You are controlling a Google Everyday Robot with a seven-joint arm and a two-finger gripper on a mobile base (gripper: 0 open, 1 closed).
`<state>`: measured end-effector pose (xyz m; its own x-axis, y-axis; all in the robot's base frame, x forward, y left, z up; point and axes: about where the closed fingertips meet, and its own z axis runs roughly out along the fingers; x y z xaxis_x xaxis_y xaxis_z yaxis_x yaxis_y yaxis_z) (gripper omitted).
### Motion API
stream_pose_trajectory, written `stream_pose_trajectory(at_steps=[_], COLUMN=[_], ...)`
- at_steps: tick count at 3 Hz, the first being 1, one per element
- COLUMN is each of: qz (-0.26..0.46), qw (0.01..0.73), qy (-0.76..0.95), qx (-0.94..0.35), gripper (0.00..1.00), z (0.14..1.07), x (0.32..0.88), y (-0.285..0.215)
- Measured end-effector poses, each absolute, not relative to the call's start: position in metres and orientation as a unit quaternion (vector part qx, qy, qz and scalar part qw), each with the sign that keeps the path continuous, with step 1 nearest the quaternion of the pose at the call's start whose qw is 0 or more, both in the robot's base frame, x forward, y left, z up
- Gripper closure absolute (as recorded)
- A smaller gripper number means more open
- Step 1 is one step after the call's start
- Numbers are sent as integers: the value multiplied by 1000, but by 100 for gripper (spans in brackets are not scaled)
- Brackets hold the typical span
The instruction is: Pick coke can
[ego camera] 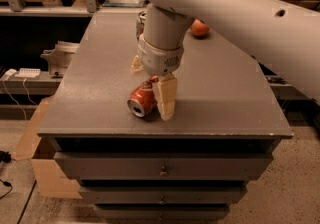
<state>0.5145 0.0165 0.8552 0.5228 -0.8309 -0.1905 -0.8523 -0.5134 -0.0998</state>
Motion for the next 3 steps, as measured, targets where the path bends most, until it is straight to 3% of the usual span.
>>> stream_pose_trajectory(at_steps=[3], qz=[69], qw=[97], qy=[486], qx=[-866], gripper=[87], z=[844], x=[520], y=[10])
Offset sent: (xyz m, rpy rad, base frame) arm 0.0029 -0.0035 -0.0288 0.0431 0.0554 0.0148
